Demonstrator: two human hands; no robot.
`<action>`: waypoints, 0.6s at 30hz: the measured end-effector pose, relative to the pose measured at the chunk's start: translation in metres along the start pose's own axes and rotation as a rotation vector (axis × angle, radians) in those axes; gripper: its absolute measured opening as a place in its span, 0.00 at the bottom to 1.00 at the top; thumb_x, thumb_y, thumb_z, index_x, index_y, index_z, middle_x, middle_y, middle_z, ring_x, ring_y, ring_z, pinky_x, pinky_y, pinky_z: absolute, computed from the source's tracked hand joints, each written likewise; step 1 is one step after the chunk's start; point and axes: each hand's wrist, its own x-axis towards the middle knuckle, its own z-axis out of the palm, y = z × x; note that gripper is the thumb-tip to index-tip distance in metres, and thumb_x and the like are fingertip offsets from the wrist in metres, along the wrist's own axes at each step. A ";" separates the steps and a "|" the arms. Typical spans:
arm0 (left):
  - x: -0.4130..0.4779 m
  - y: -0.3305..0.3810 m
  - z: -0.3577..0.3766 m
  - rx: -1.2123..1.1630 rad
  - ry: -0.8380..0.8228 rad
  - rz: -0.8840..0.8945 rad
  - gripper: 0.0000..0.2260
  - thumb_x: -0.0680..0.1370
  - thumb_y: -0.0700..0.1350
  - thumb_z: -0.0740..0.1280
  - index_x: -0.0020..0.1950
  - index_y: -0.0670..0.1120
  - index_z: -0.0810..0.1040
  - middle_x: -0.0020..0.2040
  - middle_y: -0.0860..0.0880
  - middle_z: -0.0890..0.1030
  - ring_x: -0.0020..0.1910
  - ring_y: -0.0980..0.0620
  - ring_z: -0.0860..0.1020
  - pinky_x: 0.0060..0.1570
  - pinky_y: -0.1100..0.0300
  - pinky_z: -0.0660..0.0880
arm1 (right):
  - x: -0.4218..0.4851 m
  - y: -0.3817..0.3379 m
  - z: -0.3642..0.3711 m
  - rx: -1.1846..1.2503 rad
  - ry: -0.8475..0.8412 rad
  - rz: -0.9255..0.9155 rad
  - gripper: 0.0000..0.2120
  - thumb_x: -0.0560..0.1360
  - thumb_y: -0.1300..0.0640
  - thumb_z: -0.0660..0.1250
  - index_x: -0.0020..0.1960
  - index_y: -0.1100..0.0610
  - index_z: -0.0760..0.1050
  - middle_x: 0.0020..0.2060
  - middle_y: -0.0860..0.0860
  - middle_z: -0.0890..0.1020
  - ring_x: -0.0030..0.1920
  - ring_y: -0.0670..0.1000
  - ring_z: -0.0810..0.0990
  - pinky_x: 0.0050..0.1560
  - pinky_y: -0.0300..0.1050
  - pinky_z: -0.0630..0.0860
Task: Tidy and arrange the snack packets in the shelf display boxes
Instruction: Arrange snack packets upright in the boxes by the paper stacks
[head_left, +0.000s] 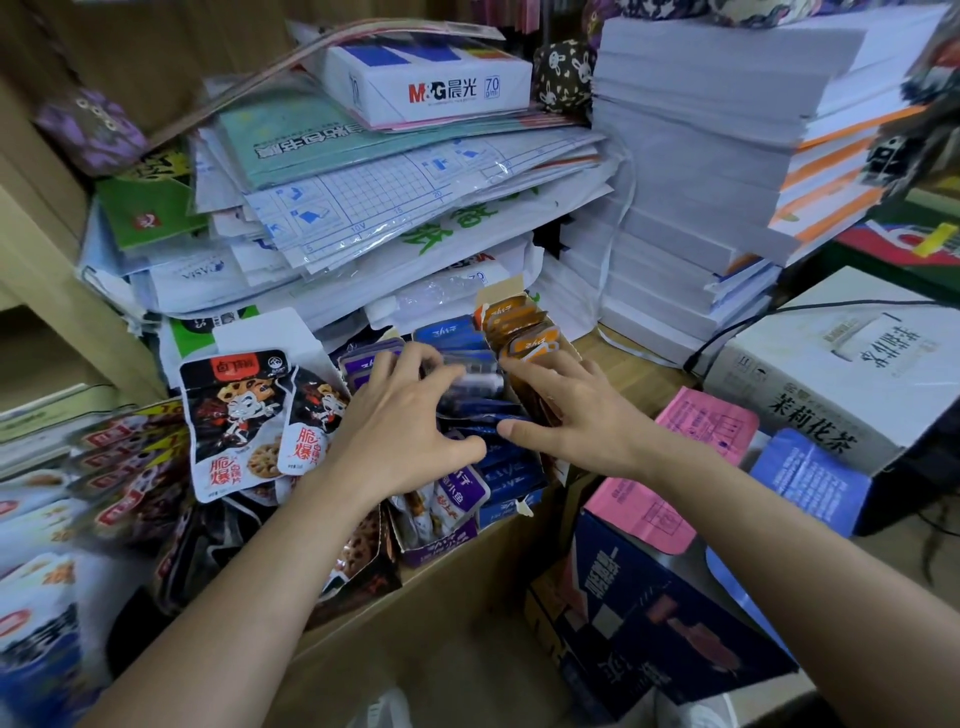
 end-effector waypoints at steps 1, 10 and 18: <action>-0.001 -0.001 0.000 -0.015 0.015 0.012 0.34 0.67 0.68 0.63 0.71 0.57 0.71 0.64 0.58 0.67 0.62 0.54 0.65 0.54 0.55 0.70 | 0.001 0.000 0.001 -0.007 -0.009 0.005 0.43 0.66 0.23 0.52 0.77 0.39 0.61 0.71 0.46 0.64 0.74 0.57 0.57 0.73 0.58 0.61; 0.001 0.000 -0.008 -0.110 -0.110 -0.038 0.28 0.71 0.70 0.55 0.63 0.60 0.79 0.61 0.59 0.78 0.59 0.53 0.69 0.52 0.52 0.67 | 0.001 0.008 0.003 -0.071 -0.012 -0.073 0.38 0.68 0.24 0.49 0.67 0.43 0.77 0.74 0.51 0.65 0.77 0.54 0.56 0.73 0.56 0.56; -0.003 -0.007 -0.004 -0.190 -0.036 -0.028 0.13 0.73 0.65 0.69 0.48 0.60 0.85 0.54 0.63 0.79 0.59 0.51 0.67 0.58 0.50 0.67 | -0.001 0.013 -0.001 -0.089 -0.052 -0.110 0.35 0.66 0.23 0.56 0.60 0.45 0.79 0.72 0.51 0.69 0.77 0.54 0.59 0.72 0.53 0.57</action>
